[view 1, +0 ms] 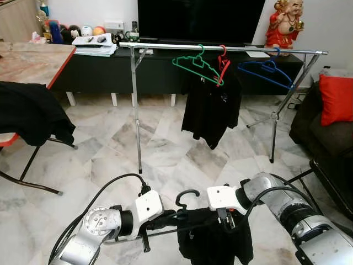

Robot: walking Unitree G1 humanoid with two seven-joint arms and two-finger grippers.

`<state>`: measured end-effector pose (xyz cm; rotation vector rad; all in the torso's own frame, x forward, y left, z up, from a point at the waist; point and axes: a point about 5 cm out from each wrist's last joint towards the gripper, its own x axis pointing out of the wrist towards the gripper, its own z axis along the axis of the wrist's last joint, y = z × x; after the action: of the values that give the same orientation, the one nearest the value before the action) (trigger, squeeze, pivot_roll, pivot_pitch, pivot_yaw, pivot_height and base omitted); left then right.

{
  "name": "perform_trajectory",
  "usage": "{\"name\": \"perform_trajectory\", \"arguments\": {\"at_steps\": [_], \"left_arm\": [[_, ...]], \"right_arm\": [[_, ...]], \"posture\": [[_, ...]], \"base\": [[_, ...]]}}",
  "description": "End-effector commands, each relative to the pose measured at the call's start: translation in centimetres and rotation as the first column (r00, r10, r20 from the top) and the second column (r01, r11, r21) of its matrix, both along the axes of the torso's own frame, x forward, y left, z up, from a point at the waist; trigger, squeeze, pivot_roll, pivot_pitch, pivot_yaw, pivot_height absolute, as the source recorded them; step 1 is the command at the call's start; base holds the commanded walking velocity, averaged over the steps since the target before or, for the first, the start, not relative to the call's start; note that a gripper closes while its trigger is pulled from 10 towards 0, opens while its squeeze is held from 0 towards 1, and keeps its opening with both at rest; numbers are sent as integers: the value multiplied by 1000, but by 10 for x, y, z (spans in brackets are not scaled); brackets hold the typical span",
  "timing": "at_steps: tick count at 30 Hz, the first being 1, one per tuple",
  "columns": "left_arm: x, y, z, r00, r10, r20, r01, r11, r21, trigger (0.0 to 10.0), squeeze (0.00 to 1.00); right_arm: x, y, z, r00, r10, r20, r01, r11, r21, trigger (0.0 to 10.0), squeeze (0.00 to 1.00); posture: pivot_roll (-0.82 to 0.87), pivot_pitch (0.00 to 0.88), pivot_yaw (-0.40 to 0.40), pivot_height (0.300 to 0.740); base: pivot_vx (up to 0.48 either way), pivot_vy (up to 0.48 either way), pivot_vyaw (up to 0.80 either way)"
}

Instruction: Hang hanger

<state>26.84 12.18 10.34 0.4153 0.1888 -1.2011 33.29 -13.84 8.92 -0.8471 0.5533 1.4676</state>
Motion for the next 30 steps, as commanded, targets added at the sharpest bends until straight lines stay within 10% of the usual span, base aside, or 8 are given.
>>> {"name": "perform_trajectory", "arguments": {"at_steps": [1,9,22,24,30], "left_arm": [[1,-7,10,999,-39,33,39,999,-12,10000,1000],[3,1,12,999,-43,30,43,999,21,10000,1000],[27,73,41,944,256,206,-276,958,75,10000,1000],[32,88,46,895,369,252,-388,921,32,10000,1000],[37,129,38,620,735,273,-728,669,-150,10000,1000]], "right_arm": [[-1,0,0,1000,11,1,-11,1000,-7,0,0],[0,-4,-1,1000,8,17,-7,999,-40,0,0],[4,-31,-9,987,-110,119,130,976,-177,0,0],[9,-35,-6,967,-192,166,216,966,-140,0,0],[26,-40,5,863,-401,308,430,902,-30,0,0]], "posture": [[122,40,-98,740],[123,51,-100,740],[130,64,-109,740],[130,68,-108,740],[126,77,-106,740]], "base": [[0,0,0],[0,0,0],[0,0,0],[0,0,0],[0,0,0]]}}
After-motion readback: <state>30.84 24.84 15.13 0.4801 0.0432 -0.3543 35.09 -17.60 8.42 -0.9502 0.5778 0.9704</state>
